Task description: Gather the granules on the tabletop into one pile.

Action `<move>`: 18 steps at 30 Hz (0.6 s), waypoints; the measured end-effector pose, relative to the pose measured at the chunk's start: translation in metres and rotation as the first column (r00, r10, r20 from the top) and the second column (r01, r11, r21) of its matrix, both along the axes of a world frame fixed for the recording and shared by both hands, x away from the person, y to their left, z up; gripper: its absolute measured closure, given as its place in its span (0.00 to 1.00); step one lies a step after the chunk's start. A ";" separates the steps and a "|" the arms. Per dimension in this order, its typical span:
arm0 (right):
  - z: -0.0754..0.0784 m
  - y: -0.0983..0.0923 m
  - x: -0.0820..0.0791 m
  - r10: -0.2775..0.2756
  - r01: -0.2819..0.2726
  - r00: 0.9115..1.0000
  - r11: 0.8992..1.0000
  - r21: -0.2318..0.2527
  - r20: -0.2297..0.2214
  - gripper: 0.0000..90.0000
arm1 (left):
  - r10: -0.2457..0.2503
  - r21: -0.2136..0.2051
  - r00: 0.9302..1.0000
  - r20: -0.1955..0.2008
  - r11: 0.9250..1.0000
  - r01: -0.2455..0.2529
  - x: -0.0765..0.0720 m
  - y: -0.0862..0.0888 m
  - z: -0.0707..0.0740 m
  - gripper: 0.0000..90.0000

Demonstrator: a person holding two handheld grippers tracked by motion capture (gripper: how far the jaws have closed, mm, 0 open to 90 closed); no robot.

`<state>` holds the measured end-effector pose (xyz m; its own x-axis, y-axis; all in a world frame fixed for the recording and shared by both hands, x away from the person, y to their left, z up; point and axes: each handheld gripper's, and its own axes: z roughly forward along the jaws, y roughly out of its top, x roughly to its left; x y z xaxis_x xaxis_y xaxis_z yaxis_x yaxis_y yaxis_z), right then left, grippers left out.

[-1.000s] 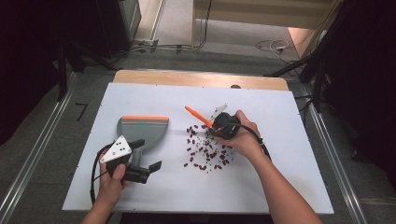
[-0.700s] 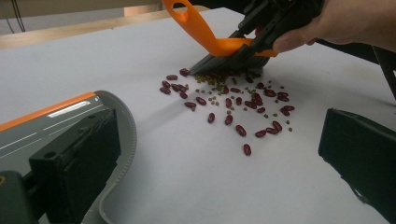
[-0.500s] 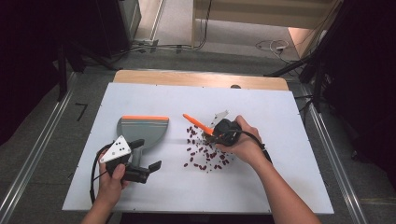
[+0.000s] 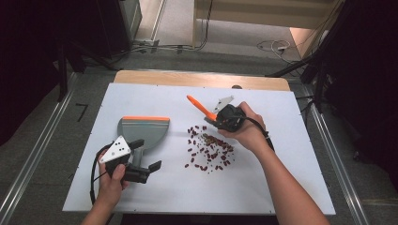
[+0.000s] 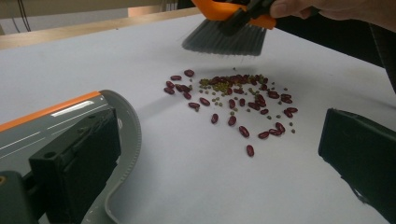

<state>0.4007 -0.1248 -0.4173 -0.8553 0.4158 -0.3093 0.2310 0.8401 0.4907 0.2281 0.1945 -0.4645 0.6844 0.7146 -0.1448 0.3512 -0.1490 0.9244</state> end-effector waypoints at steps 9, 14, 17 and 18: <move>-0.011 0.028 0.032 0.122 -0.117 0.989 0.991 -0.064 0.086 0.76 | 0.005 -0.005 1.000 0.000 1.000 -0.005 0.000 0.003 0.000 0.00; -0.023 0.044 0.037 0.151 -0.143 0.986 0.984 -0.103 0.070 0.76 | 0.005 -0.006 1.000 0.000 1.000 -0.005 0.000 0.003 -0.001 0.00; -0.028 0.052 0.035 0.172 -0.167 0.984 0.981 -0.094 0.043 0.76 | 0.006 -0.005 1.000 -0.001 1.000 -0.006 0.000 0.004 0.000 0.00; -0.029 0.054 0.034 0.185 -0.181 0.982 0.979 -0.090 0.034 0.76 | 0.006 -0.005 1.000 0.000 1.000 -0.006 0.000 0.004 0.000 0.00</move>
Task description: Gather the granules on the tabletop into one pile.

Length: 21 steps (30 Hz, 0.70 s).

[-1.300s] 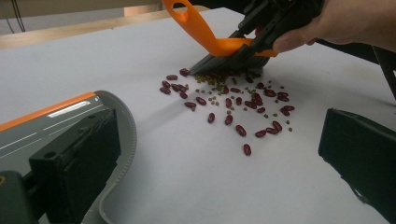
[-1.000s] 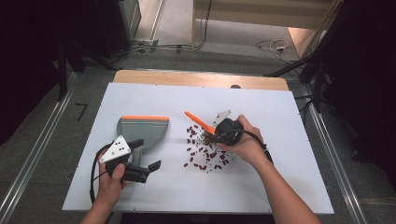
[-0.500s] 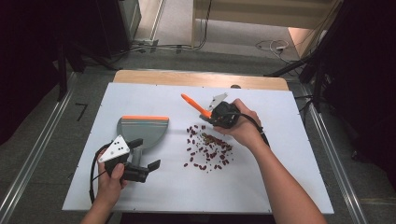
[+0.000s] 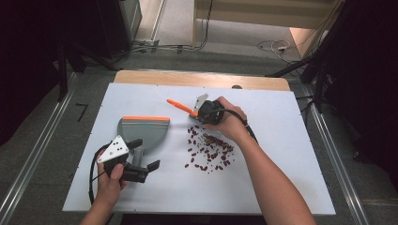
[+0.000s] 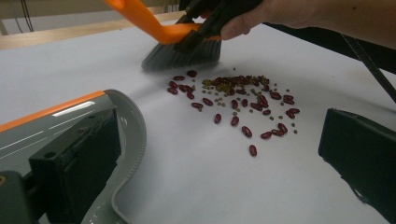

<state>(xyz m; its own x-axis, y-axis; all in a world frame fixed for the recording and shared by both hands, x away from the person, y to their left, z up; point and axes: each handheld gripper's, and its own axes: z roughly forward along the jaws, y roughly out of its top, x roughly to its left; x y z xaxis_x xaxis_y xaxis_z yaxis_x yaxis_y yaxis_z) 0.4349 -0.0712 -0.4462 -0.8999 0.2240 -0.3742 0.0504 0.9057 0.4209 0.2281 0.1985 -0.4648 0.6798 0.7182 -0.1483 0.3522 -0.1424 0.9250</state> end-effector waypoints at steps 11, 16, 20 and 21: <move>-0.006 0.000 -0.026 0.108 -0.109 0.993 0.994 -0.030 -0.046 0.75 | -0.006 -0.001 1.000 0.001 1.000 0.006 -0.001 -0.002 0.000 0.00; -0.006 -0.006 -0.039 0.156 -0.158 0.986 0.987 -0.031 -0.060 0.75 | -0.008 0.000 1.000 0.000 1.000 0.008 -0.001 -0.004 0.000 0.00; -0.007 -0.010 -0.047 0.180 -0.182 0.982 0.983 -0.027 -0.064 0.75 | -0.010 0.005 1.000 -0.001 1.000 0.010 -0.001 -0.004 0.000 0.00; -0.007 -0.011 -0.050 0.184 -0.186 0.981 0.982 -0.025 -0.066 0.75 | -0.010 0.004 1.000 -0.002 1.000 0.010 -0.001 -0.004 0.000 0.00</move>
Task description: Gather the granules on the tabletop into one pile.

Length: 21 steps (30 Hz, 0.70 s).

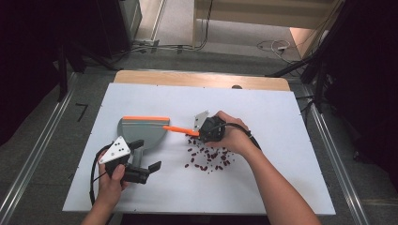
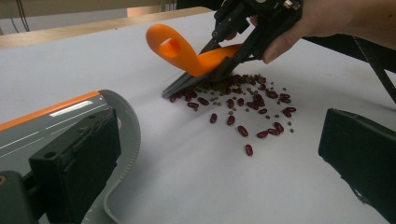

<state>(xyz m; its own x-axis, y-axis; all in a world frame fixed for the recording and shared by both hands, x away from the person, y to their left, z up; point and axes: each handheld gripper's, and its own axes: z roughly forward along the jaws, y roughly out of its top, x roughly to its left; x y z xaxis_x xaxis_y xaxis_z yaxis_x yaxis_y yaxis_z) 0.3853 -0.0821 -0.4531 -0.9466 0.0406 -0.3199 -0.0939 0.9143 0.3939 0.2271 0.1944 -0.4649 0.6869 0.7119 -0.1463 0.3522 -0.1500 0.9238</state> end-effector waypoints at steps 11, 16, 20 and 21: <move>0.000 -0.007 -0.018 0.051 -0.051 0.999 0.999 -0.012 -0.009 0.75 | -0.005 0.003 1.000 0.003 1.000 0.005 -0.001 -0.001 0.000 0.00; 0.000 -0.009 -0.025 0.057 -0.057 0.998 0.998 -0.008 -0.004 0.75 | -0.004 0.002 1.000 0.003 1.000 0.004 -0.001 -0.001 0.000 0.00; 0.002 -0.008 -0.035 0.039 -0.038 0.995 0.999 -0.013 0.089 0.76 | -0.001 0.005 1.000 0.004 1.000 0.001 0.000 -0.001 0.000 0.00; 0.003 -0.007 -0.038 0.037 -0.035 0.992 0.999 -0.019 0.117 0.76 | 0.001 0.006 1.000 0.005 1.000 -0.001 0.000 0.000 0.000 0.00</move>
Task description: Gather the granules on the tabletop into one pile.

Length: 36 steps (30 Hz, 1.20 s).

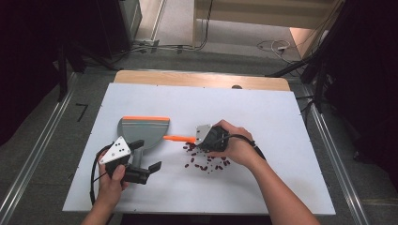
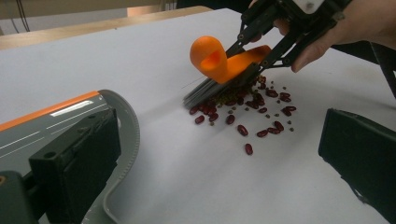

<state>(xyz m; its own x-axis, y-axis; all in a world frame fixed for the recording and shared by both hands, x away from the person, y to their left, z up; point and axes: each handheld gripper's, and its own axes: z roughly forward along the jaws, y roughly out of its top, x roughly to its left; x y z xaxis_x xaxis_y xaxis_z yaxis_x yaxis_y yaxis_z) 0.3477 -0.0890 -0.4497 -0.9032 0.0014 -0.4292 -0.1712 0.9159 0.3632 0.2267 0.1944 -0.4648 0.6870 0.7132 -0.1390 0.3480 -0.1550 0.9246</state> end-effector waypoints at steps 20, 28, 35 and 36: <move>0.052 0.007 -0.027 -0.312 0.396 0.893 0.886 0.240 -0.324 0.76 | 0.019 -0.009 1.000 0.009 1.000 -0.019 -0.001 0.004 0.001 0.00; 0.037 0.021 -0.041 -0.308 0.457 0.819 0.860 0.227 -0.485 0.76 | 0.025 -0.010 0.999 0.019 1.000 -0.025 -0.002 0.007 0.002 0.00; 0.014 0.032 -0.037 -0.301 0.558 0.683 0.803 0.210 -0.666 0.76 | 0.040 -0.027 0.998 0.050 0.999 -0.039 -0.004 0.012 0.004 0.00; 0.011 0.033 -0.036 -0.301 0.567 0.668 0.798 0.204 -0.681 0.76 | 0.042 -0.029 0.998 0.053 0.999 -0.040 -0.005 0.012 0.004 0.00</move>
